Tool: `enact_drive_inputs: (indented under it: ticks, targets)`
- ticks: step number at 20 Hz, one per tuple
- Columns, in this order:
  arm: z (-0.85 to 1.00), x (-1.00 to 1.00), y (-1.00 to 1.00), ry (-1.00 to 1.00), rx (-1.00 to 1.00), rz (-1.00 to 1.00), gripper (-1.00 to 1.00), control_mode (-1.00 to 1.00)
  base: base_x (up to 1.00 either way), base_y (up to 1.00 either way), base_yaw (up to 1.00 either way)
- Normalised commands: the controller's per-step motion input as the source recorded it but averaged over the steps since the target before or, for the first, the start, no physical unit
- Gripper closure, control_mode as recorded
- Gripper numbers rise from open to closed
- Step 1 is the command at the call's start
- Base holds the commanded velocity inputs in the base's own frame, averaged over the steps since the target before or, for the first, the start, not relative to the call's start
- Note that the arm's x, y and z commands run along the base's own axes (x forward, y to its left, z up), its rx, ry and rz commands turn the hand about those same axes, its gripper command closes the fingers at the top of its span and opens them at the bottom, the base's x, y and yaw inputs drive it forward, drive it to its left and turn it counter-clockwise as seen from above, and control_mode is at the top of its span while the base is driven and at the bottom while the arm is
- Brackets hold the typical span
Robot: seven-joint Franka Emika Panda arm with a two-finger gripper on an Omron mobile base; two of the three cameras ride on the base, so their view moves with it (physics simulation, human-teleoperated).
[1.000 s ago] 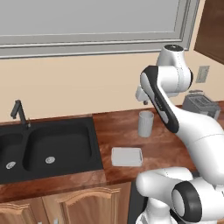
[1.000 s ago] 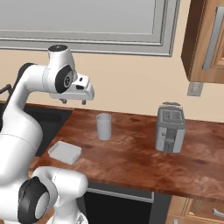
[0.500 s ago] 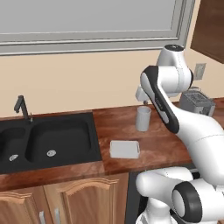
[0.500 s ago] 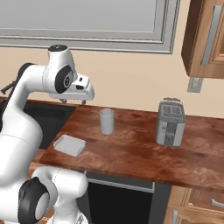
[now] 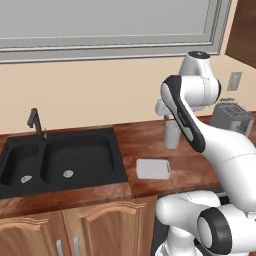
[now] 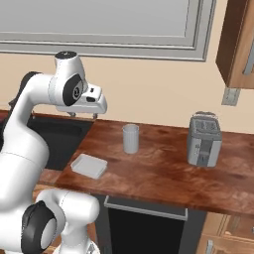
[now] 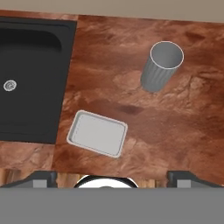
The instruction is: Place the tupperware in the left basin and the glass cup in the right basin of the sink.
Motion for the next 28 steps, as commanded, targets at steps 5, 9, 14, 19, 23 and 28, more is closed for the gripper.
enact_drive_inputs:
  ticks: [5,9,14,19,23,28]
  targets:
    - [0.0,0.0,0.0,0.0,0.0,0.0,-1.0,1.0,-0.11,0.47,0.0]
    - [0.0,0.0,0.0,0.0,0.0,0.0,-1.0,1.0,-0.05,0.42,0.0]
    - [0.0,0.0,0.0,0.0,0.0,0.0,-1.0,1.0,0.0,0.42,0.0]
    - [0.0,0.0,0.0,0.0,0.0,0.0,-1.0,1.0,0.0,0.39,0.0]
    - [0.0,0.0,0.0,0.0,0.0,0.0,-1.0,1.0,0.0,0.39,0.0]
    - [0.0,0.0,0.0,0.0,0.0,0.0,-1.0,1.0,0.0,0.37,0.0]
